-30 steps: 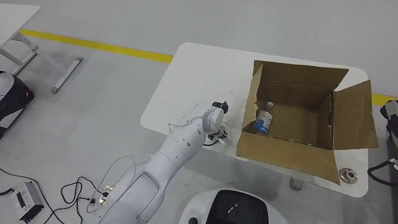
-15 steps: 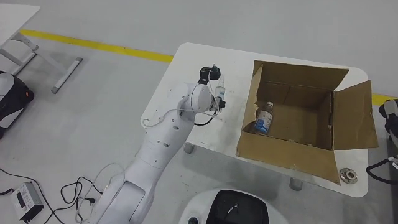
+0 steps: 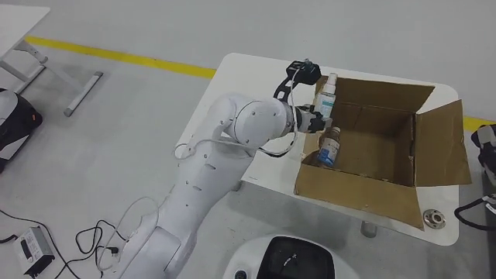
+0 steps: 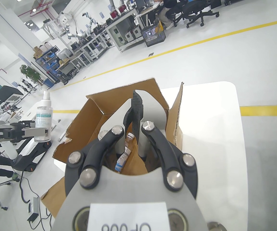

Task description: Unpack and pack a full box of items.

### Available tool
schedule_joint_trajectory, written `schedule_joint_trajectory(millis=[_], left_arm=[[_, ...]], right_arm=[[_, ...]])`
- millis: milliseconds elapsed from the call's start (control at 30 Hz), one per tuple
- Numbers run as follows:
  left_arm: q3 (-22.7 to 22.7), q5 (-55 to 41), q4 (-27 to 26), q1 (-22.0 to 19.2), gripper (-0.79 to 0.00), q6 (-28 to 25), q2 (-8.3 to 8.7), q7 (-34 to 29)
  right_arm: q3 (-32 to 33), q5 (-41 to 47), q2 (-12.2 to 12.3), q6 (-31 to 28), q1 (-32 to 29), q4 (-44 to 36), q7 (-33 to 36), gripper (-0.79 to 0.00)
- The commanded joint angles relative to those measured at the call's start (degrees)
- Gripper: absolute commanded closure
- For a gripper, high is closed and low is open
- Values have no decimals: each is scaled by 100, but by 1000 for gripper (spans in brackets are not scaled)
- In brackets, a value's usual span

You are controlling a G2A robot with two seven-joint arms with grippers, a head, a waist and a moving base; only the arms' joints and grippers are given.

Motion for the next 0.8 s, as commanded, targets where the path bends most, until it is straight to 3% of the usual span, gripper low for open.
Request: schedule_joint_trajectory(millis=[0, 500, 600, 767], left_arm=[[168, 148, 8, 2, 0, 80, -18, 287], [187, 132, 9, 1, 0, 84, -21, 305], [282, -20, -101, 38, 0, -70, -40, 582], [832, -594, 298, -487, 0, -294, -178, 897]], right_arm=[[12, 7, 1, -13, -18, 2, 2, 0], [86, -249, 15, -91, -138, 26, -41, 0], [98, -251, 15, -101, -149, 30, -48, 0], [163, -237, 18, -92, -193, -35, -59, 0]])
